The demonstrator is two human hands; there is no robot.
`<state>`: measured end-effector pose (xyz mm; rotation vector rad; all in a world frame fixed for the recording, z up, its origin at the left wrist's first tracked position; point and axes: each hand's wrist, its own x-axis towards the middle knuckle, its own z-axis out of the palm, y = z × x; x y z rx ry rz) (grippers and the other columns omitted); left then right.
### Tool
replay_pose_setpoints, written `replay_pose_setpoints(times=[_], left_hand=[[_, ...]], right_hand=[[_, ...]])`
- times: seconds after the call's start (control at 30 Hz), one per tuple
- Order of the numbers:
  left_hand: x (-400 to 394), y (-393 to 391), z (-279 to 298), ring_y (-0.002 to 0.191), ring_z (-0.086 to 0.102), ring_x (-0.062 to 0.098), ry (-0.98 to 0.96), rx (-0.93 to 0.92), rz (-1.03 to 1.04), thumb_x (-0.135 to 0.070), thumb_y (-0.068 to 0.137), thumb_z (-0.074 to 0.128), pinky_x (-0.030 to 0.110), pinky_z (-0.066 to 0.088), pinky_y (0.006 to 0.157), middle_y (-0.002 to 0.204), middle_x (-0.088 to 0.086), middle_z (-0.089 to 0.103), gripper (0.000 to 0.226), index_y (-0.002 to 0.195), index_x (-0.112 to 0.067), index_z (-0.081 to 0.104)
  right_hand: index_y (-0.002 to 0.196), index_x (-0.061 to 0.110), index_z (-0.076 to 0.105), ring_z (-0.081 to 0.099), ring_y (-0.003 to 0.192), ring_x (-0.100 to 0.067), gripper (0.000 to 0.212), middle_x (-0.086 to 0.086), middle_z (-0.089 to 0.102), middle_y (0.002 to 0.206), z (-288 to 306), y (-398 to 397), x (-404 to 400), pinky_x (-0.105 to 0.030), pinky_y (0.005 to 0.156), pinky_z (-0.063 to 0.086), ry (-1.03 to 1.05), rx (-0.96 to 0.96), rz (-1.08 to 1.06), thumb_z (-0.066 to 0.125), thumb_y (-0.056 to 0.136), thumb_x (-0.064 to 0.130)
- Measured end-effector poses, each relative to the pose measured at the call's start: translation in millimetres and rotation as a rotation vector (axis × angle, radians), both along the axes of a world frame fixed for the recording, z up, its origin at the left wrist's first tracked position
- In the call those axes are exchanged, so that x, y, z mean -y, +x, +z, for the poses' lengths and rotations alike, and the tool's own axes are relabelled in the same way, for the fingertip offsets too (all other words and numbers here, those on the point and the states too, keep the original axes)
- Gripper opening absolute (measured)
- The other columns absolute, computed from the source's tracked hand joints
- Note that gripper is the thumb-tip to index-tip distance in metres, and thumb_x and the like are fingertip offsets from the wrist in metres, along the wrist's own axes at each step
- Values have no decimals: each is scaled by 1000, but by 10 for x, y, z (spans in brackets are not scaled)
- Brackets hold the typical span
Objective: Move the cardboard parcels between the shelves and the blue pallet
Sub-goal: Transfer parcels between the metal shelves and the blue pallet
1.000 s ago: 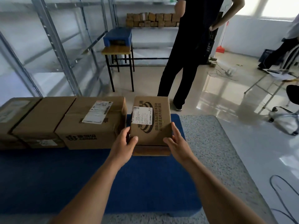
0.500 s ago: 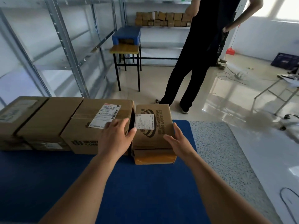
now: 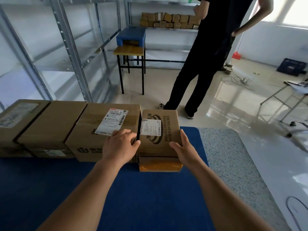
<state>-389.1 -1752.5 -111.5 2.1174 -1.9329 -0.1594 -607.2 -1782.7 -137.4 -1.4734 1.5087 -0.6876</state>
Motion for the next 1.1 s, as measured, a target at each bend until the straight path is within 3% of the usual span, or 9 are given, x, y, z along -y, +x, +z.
replay_pose_setpoints(times=[0.23, 0.37, 0.47, 0.57, 0.67, 0.77, 0.97, 1.1], left_hand=[[4, 18, -21, 128, 36, 15, 18, 13, -25, -59, 88, 44, 36, 34, 102, 140, -9, 42, 53, 130, -29, 50], [-7, 13, -15, 128, 36, 17, 10, 16, -28, -60, 88, 44, 36, 33, 103, 141, -8, 42, 54, 130, -28, 50], [-18, -7, 36, 134, 32, 18, 56, 7, -35, -59, 88, 45, 38, 29, 107, 146, -5, 37, 59, 138, -27, 42], [-162, -32, 113, 139, 25, 19, 30, -63, -33, -55, 90, 46, 40, 25, 110, 152, -3, 30, 64, 145, -27, 30], [-522, -64, 176, 139, 24, 18, -110, -112, 11, -51, 92, 44, 39, 26, 109, 153, -4, 28, 60, 145, -27, 29], [-1021, -58, 136, 139, 24, 19, -159, -151, 72, -48, 93, 45, 38, 27, 109, 153, -5, 26, 58, 146, -28, 29], [-2262, 159, -78, 138, 27, 21, -149, -113, 280, -48, 92, 48, 39, 30, 107, 153, -4, 27, 60, 145, -27, 31], [-2939, 363, -101, 139, 27, 20, -161, -89, 420, -43, 90, 53, 35, 23, 110, 153, 0, 28, 62, 145, -25, 32]], right_hand=[[152, 27, 3, 45, 118, -17, 71, -2, 44, 142, 45, 72, 124, -32, 96, 36, 30, -2, -43, 48, 97, 30], [152, 29, 3, 42, 127, -24, 72, -5, 40, 144, 100, 51, 126, -38, 100, 36, 70, -99, -20, 48, 96, 36], [147, 33, 16, 44, 119, -27, 67, -7, 43, 135, 231, 56, 60, -47, 96, 45, -62, -255, -39, 52, 90, 35], [149, 31, 15, 36, 125, -24, 69, -3, 33, 143, 388, 168, -153, -46, 99, 42, -302, -431, -64, 49, 89, 34], [147, 24, 26, 28, 133, -21, 59, 0, 30, 149, 465, 336, -551, -39, 107, 31, -558, -515, 39, 47, 93, 31], [141, 20, 41, 34, 130, -22, 48, -2, 40, 145, 412, 488, -1018, -37, 106, 30, -675, -503, 160, 46, 94, 28], [140, 19, 44, 34, 131, -21, 47, -1, 40, 145, 194, 782, -1869, -35, 105, 29, -721, -454, 343, 45, 95, 29], [141, 20, 43, 33, 133, -22, 47, -2, 37, 148, 153, 1099, -2329, -37, 106, 27, -736, -405, 466, 45, 95, 29]])
